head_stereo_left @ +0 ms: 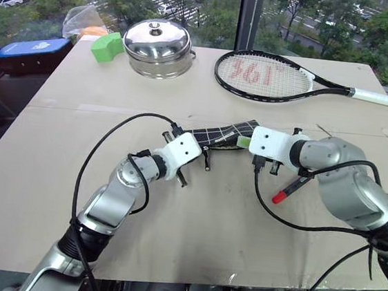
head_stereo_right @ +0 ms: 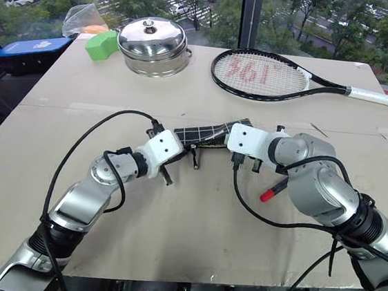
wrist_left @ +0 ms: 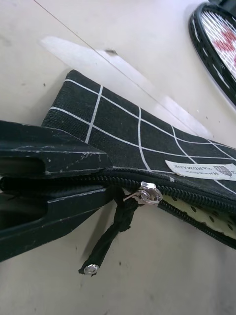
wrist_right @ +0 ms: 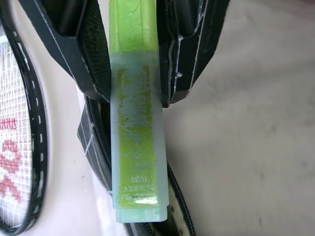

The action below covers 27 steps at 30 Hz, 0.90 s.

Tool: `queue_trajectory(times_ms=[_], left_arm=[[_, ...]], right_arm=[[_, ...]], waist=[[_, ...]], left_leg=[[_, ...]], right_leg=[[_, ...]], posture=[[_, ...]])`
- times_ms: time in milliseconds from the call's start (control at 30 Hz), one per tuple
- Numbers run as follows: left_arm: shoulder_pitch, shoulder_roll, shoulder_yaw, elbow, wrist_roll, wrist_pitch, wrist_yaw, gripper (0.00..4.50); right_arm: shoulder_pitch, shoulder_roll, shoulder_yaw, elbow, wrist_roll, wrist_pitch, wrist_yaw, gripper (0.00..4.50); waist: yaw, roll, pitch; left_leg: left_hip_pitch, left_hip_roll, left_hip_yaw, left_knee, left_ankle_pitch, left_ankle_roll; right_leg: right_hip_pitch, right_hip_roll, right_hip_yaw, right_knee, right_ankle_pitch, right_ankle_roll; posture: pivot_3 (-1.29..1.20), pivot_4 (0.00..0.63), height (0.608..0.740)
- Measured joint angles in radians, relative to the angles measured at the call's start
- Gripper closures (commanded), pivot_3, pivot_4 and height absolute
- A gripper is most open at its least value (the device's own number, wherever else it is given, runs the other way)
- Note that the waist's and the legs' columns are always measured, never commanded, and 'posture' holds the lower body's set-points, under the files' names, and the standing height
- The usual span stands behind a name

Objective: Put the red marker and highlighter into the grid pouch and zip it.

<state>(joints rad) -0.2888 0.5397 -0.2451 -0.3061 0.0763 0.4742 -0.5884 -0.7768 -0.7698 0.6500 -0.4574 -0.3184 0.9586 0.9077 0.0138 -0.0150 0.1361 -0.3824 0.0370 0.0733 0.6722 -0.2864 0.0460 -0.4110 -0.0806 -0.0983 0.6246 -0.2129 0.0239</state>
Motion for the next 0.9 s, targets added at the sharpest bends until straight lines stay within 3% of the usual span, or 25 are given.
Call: queue_trajectory(times_ms=[467,900], left_arm=[[0.002,-0.034,-0.006,-0.008,0.0,0.024,-0.006,4.5],[-0.014,-0.045,-0.042,-0.008,0.0,-0.001,-0.048,4.5]], right_arm=[[-0.03,0.016,0.041,0.09,-0.128,-0.146,0.027,3.78],[-0.055,0.177,0.049,0.238,-0.228,-0.227,0.018,3.78]], waist=[[-0.001,0.0,0.0],[-0.002,0.0,0.0]], left_leg=[[0.0,0.0,0.0,0.0,0.0,0.0],[0.0,0.0,0.001,0.0,0.0,0.0]], right_leg=[[0.0,0.0,0.0,0.0,0.0,0.0],[0.0,0.001,0.0,0.001,0.0,0.0]], posture=[[0.0,0.15,0.74],[0.0,0.15,0.74]])
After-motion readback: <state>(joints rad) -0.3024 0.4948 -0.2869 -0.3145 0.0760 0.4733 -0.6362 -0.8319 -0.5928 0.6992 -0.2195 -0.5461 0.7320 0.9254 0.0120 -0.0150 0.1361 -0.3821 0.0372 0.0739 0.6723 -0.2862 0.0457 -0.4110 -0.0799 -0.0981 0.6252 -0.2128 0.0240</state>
